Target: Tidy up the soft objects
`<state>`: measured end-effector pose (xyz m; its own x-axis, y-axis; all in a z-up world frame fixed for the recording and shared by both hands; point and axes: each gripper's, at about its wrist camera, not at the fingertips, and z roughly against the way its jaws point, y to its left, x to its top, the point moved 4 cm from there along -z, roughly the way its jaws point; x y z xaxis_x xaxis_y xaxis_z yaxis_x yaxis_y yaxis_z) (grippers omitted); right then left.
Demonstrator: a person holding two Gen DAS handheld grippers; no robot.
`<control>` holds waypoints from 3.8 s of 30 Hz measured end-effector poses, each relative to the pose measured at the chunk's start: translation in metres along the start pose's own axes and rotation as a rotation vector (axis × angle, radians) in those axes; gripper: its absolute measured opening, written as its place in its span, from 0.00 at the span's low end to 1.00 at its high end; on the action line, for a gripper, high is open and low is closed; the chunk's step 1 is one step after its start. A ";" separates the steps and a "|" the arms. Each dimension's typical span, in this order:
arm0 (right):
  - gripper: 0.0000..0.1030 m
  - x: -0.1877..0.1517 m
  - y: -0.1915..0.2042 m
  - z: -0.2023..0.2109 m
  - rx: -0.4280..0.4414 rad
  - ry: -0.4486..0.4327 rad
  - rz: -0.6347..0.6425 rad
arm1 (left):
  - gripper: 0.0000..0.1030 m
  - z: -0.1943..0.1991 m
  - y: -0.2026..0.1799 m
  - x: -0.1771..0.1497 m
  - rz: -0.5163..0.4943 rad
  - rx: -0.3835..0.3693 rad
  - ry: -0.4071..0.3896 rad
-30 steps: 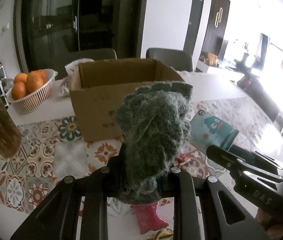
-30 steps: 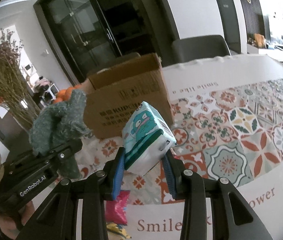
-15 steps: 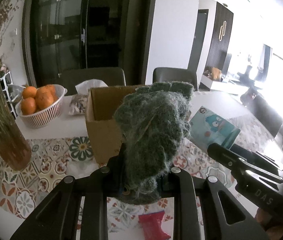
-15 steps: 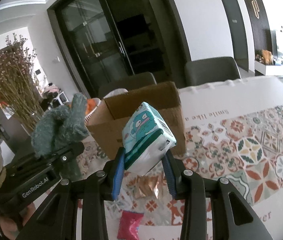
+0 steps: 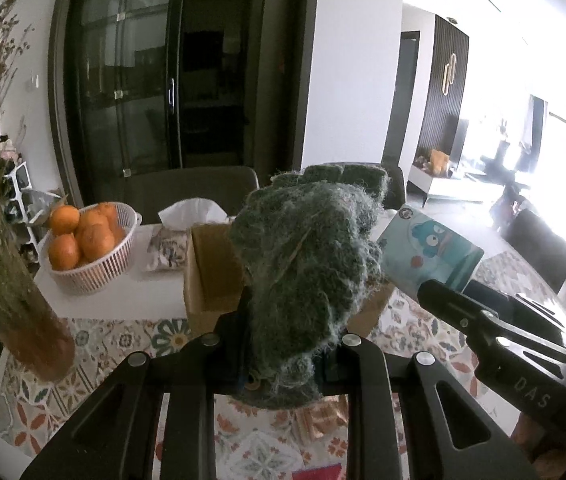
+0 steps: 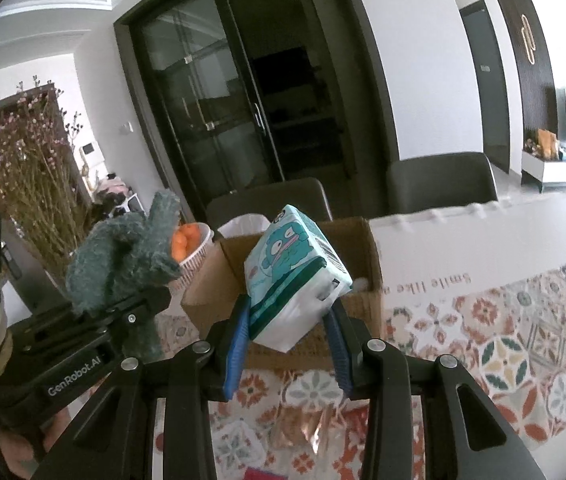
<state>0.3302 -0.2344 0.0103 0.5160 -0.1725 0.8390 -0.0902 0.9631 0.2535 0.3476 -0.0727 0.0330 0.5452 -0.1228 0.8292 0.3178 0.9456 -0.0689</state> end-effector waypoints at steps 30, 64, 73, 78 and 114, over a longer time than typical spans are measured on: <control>0.37 0.035 -0.022 -0.119 0.026 0.121 0.019 | 0.24 -0.127 0.025 0.028 -0.045 0.049 0.171; 0.57 0.040 -0.045 -0.108 -0.064 0.174 0.023 | 0.76 -0.108 0.006 0.014 -0.100 0.094 0.253; 0.57 0.032 -0.043 -0.071 -0.083 0.157 0.063 | 0.78 -0.076 -0.009 -0.005 -0.068 0.079 0.252; 0.57 0.019 -0.046 -0.055 -0.095 0.165 0.075 | 0.78 -0.066 -0.017 -0.019 -0.062 0.081 0.258; 0.57 -0.088 -0.086 -0.054 -0.113 0.418 0.122 | 0.78 -0.089 -0.047 -0.114 0.013 0.041 0.437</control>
<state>0.3390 -0.2912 -0.1114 0.8092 0.0199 0.5872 -0.0905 0.9917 0.0912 0.3398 -0.1302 -0.1076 0.8286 -0.2183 0.5155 0.2826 0.9580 -0.0487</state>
